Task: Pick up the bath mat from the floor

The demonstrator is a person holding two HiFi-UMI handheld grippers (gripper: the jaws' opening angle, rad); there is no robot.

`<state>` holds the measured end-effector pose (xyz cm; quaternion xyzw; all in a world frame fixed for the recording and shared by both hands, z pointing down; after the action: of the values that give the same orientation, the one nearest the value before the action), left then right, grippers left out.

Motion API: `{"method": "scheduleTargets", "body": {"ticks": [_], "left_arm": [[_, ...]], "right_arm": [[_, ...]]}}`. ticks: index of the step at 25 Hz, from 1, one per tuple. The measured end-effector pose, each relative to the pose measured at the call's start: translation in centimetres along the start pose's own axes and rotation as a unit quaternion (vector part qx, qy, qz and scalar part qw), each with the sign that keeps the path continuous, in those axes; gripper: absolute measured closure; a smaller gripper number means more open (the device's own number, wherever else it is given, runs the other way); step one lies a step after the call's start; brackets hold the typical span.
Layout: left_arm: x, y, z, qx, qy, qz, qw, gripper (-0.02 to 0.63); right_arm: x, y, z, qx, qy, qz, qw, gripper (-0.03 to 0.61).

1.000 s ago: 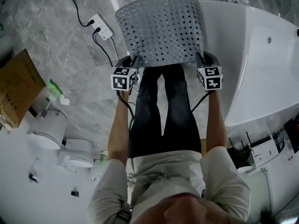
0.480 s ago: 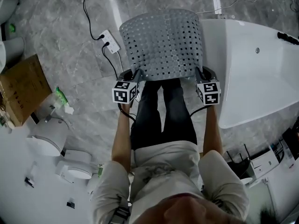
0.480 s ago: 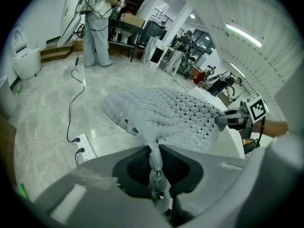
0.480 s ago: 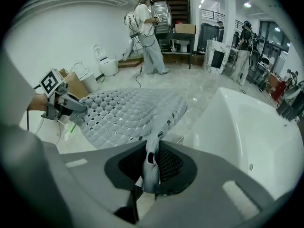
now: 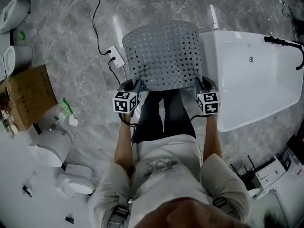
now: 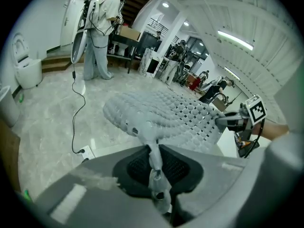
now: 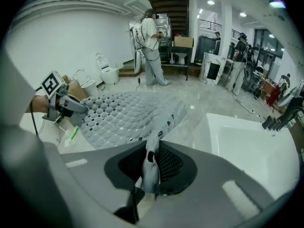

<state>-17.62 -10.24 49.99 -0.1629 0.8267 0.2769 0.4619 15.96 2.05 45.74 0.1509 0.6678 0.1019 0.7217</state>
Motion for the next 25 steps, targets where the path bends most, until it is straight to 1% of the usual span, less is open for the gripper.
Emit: {"method": "scheduleTargets", "body": {"ticks": [12,18,25], "left_arm": [[9.5,-3.1,4.4,-0.018,-0.001,0.054,0.9984,0.574],[13.3,-4.3,6.7,-0.040,-0.002,0.083,0.9957,0.572],[17.7,-6.4,8.8,-0.065,-0.009,0.116,0.9911,0.572]], "right_arm": [[10.8,-3.8,-1.1,0.021,0.023,0.058,0.998,0.535],[15.8,-4.5,-1.2,0.041,0.036,0.089,0.995,0.535],[20.1,-6.6,-1.2,0.056,0.045,0.120,0.990,0.535]]}}
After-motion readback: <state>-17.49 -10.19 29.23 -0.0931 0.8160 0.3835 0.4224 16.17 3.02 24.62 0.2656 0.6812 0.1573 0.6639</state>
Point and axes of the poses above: the fingertips, and each gripper's own axes: x backward along the fingers, z to its right, y out of its underside, the point moved 9 cm from there along x, backward along the fingers, and after that the axes turned 12 degrees about -z, right-handed, at the moved point
